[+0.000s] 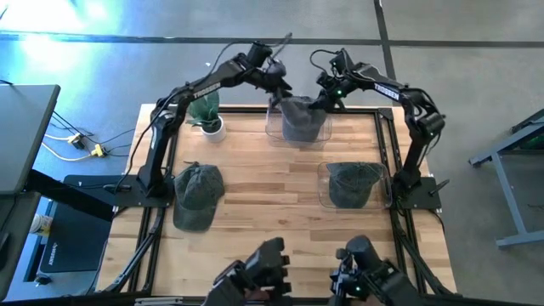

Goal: Pick & Place hat
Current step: Put the gray cap into the top transparent bin, then put the black cap into the bottom transparent bin

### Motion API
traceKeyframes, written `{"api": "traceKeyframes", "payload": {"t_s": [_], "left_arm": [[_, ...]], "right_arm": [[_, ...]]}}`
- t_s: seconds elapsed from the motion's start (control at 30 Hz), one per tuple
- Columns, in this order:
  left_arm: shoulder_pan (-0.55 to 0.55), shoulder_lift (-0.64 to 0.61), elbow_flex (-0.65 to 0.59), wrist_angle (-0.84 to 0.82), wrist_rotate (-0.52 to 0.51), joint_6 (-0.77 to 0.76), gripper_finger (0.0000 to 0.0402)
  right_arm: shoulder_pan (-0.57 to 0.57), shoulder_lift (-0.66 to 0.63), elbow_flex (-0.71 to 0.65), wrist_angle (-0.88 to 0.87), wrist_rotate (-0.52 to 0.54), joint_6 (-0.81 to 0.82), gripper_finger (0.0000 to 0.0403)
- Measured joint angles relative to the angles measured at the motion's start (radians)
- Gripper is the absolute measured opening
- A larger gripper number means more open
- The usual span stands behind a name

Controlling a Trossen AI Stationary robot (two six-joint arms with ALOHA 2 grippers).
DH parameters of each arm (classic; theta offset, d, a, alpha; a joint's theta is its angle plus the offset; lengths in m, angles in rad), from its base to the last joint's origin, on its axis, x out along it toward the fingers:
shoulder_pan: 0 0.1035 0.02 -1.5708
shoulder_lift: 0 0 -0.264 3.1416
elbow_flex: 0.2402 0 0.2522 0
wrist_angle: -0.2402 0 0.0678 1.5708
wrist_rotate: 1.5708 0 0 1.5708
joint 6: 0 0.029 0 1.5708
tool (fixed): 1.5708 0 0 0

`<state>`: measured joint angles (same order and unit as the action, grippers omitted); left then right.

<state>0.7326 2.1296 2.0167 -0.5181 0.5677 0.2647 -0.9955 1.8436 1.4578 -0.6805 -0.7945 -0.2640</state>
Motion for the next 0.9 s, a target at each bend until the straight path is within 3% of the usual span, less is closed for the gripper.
{"api": "traceKeyframes", "payload": {"t_s": [0.17, 0.27, 0.37, 0.5, 0.6, 0.8, 0.9], "left_arm": [[0.024, -0.001, 0.001, -0.054, 0.189, -0.035, 0.0154], [0.008, -0.002, 0.001, -0.072, 0.205, -0.034, 0.0154], [-0.012, -0.002, 0.001, -0.084, 0.128, -0.033, 0.0154], [-0.044, -0.002, 0.001, -0.086, -0.133, -0.034, 0.0154], [-0.063, -0.002, 0.001, -0.085, -0.29, -0.034, 0.0154], [-0.065, -0.002, 0.001, -0.085, -0.401, -0.051, 0.0154], [-0.056, -0.028, -0.002, -0.099, -0.402, -0.071, 0.0154]], "right_arm": [[-0.002, -0.001, 0.0, 0.07, 0.007, 0.022, 0.0037], [-0.011, -0.017, 0.0, 0.126, 0.072, 0.079, 0.0068], [-0.021, -0.019, 0.0, 0.169, 0.144, 0.126, 0.0105], [-0.03, -0.022, 0.0, 0.173, 0.237, 0.178, 0.0154], [-0.039, -0.044, -0.001, 0.162, 0.225, 0.205, 0.0186], [-0.032, -0.119, 0.0, 0.154, 0.198, 0.213, 0.022], [-0.018, -0.151, 0.0, 0.118, 0.137, 0.202, 0.0224]]}}
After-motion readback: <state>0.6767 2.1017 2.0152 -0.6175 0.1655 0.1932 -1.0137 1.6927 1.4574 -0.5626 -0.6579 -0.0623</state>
